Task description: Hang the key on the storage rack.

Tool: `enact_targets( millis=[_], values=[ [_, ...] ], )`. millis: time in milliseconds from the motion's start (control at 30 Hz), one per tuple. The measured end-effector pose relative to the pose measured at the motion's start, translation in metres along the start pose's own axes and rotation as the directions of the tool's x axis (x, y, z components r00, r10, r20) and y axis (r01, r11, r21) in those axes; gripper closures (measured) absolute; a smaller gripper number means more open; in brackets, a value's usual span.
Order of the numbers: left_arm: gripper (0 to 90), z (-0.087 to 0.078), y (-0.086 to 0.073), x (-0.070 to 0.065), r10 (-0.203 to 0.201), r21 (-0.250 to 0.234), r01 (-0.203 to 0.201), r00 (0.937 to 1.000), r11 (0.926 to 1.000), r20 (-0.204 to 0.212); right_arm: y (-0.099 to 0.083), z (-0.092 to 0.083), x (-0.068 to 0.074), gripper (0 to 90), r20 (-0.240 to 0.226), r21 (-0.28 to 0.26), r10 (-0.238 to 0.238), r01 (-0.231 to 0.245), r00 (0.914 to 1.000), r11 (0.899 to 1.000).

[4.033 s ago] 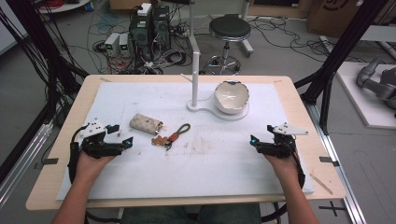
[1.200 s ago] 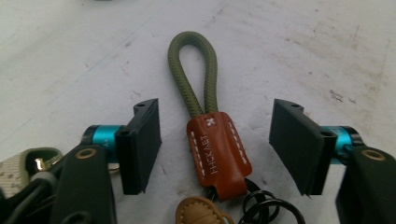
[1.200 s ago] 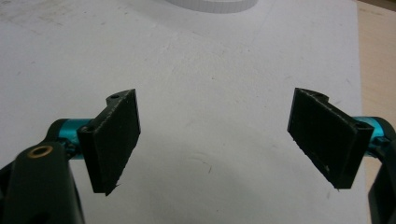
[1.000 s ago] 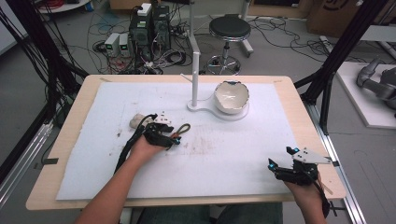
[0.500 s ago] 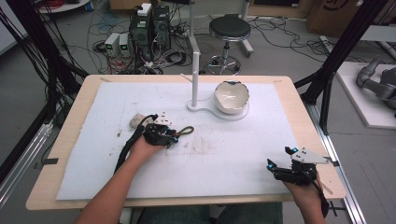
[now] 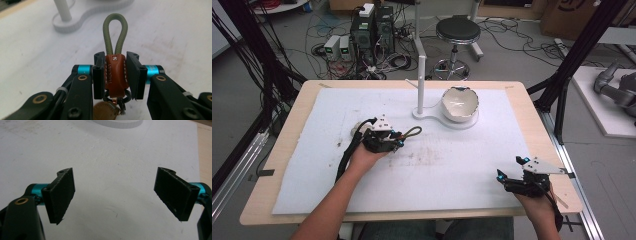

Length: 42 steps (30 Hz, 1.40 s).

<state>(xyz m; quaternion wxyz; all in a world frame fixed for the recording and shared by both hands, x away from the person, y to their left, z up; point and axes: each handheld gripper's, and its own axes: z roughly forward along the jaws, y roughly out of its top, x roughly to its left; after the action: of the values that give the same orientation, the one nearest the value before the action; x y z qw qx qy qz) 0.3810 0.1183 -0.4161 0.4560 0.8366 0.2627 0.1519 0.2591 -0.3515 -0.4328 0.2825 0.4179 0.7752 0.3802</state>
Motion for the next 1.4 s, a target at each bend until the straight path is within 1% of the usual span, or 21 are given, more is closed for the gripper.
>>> enact_targets(
  millis=[33,67,133,200,267,367,400,467,533,567,600,633,733,800,933,967,1000,1067,1167,1233,1400],
  values=[
    [69.1,-0.004,0.005,-0.002,-0.002,-0.033,0.002,1.0,0.9994,0.001,0.0,0.0,0.0,17.2,-0.001,0.002,0.001,-0.001,1.0,1.0],
    [69.2,-0.004,0.005,-0.002,-0.002,-0.033,0.002,1.0,0.9994,0.001,0.0,0.0,0.0,17.2,0.001,0.003,0.002,-0.002,1.0,1.0],
    [69.2,-0.008,0.01,-0.002,-0.015,-0.064,0.015,0.9999,0.9978,0.004,0.0,0.001,0.0,17.3,0.001,0.004,0.001,-0.001,1.0,1.0],
    [69.2,-0.013,0.017,-0.002,-0.013,-0.102,0.013,0.9999,0.9947,-0.006,0.0,0.002,0.0,17.2,0.001,0.003,-0.001,0.001,1.0,1.0],
    [69.2,-0.017,0.022,-0.001,-0.018,-0.124,0.016,0.9998,0.9922,-0.012,0.001,0.003,0.001,17.2,-0.002,0.006,0.0,0.0,1.0,1.0],
    [69.2,-0.022,0.03,0.002,-0.021,-0.147,0.015,0.999,0.989,-0.04,0.004,0.005,0.002,17.2,-0.007,0.001,-0.015,0.015,0.9999,1.0],
    [69.2,-0.024,0.033,0.003,-0.029,-0.161,0.021,0.9985,0.9868,-0.047,0.004,0.005,0.002,17.2,-0.007,0.001,-0.015,0.015,0.9999,1.0],
    [69.2,-0.028,0.037,0.005,-0.021,-0.167,0.011,0.9978,0.986,-0.062,0.005,0.007,0.004,17.3,-0.014,0.001,-0.015,0.015,0.9998,1.0],
    [69.2,-0.033,0.044,0.006,-0.026,-0.195,0.01,0.9964,0.9807,-0.08,0.006,0.009,0.004,17.2,-0.016,0.001,-0.015,0.015,0.9998,1.0],
    [69.2,-0.036,0.047,0.007,-0.018,-0.195,-0.001,0.9953,0.9807,-0.095,0.006,0.01,0.004,17.2,-0.018,0.002,-0.019,0.019,0.9997,1.0],
    [69.3,-0.039,0.051,0.008,-0.015,-0.204,-0.009,0.9927,0.9789,-0.119,0.007,0.012,0.004,17.3,-0.024,0.002,-0.017,0.017,0.9996,1.0],
    [69.2,-0.042,0.055,0.01,-0.021,-0.213,-0.006,0.9921,0.977,-0.124,0.008,0.013,0.004,17.3,-0.023,0.001,-0.022,0.022,0.9995,1.0],
    [69.2,-0.05,0.069,0.012,-0.002,-0.223,-0.032,0.989,0.9743,-0.148,0.01,0.015,0.005,17.2,-0.029,0.002,-0.025,0.025,0.9993,1.0],
    [69.2,-0.054,0.079,0.013,0.009,-0.235,-0.045,0.988,0.9709,-0.154,0.012,0.017,0.007,17.2,-0.035,0.002,-0.032,0.032,0.9989,0.999],
    [69.2,-0.057,0.096,0.013,0.026,-0.245,-0.07,0.9839,0.9671,-0.177,0.013,0.02,0.008,17.2,-0.038,0.0,-0.037,0.037,0.9986,0.999],
    [69.2,-0.057,0.099,0.014,0.024,-0.251,-0.07,0.9829,0.9654,-0.182,0.014,0.02,0.008,17.2,-0.039,0.0,-0.039,0.039,0.9985,0.999],
    [69.2,-0.056,0.101,0.015,0.02,-0.251,-0.065,0.9833,0.9657,-0.181,0.014,0.021,0.009,17.2,-0.043,0.003,-0.037,0.037,0.9984,0.999],
    [69.2,-0.054,0.107,0.016,0.023,-0.243,-0.07,0.9816,0.9675,-0.189,0.015,0.022,0.009,17.2,-0.045,0.002,-0.039,0.04,0.9982,0.999],
    [69.2,-0.05,0.114,0.016,0.029,-0.244,-0.076,0.9808,0.9668,-0.193,0.016,0.023,0.008,17.2,-0.044,-0.001,-0.038,0.038,0.9983,0.999],
    [69.2,-0.046,0.118,0.016,0.033,-0.232,-0.078,0.9805,0.9697,-0.194,0.015,0.023,0.007,17.2,-0.044,-0.004,-0.037,0.037,0.9984,0.999],
    [69.2,-0.035,0.121,0.017,0.038,-0.203,-0.082,0.9766,0.9757,-0.212,0.015,0.023,0.006,17.2,-0.045,-0.002,-0.029,0.028,0.9986,1.0]
  ],
)
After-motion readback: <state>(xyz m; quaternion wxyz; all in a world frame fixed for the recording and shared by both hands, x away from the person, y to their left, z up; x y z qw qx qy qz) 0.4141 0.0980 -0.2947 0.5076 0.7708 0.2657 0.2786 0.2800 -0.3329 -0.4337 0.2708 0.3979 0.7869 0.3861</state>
